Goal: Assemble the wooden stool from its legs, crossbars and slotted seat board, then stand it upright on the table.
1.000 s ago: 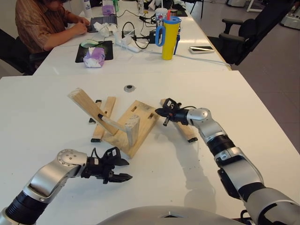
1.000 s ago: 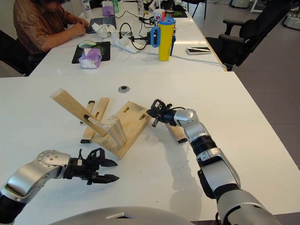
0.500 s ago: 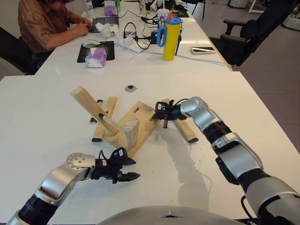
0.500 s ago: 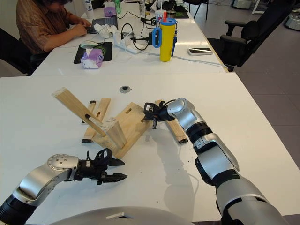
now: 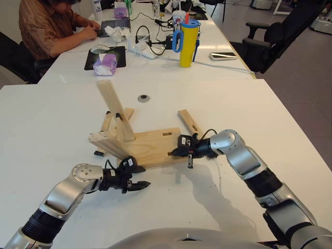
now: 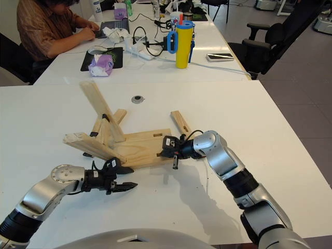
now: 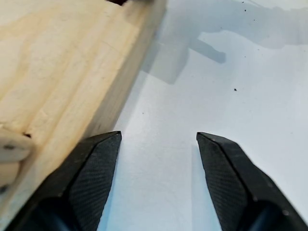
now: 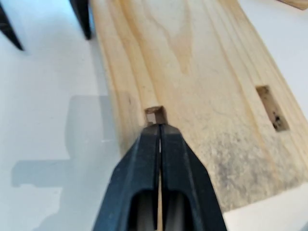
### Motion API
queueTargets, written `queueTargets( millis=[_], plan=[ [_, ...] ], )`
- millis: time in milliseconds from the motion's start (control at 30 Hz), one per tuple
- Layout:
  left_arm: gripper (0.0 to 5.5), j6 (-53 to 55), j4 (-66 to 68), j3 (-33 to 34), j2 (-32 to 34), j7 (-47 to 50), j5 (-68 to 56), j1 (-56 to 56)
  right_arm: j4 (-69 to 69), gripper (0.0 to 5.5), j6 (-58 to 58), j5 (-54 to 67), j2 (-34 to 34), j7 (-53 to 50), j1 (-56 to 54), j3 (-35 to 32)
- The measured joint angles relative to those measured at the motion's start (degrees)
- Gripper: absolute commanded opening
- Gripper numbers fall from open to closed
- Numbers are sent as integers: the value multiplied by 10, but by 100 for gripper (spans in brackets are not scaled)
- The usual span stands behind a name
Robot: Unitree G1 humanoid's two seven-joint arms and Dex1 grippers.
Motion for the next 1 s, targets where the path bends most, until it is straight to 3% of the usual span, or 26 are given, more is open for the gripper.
queueTargets(
  millis=[200,500,800,867,1000],
  plan=[
    [294,-32,69,4,-3,10,33,-47,-57,0,23,20,-7,-7,35,12],
    [294,-83,238,-15,-91,82,130,-194,27,0,-25,20,88,-88,14,26],
    [294,-111,295,-17,-130,106,175,-233,97,0,-78,16,145,-139,-2,32],
    [294,-106,288,15,-140,118,158,-225,102,0,-92,16,152,-153,-1,31],
    [294,-117,211,169,-174,179,56,-218,99,0,-114,18,159,-181,6,10]
  ],
)
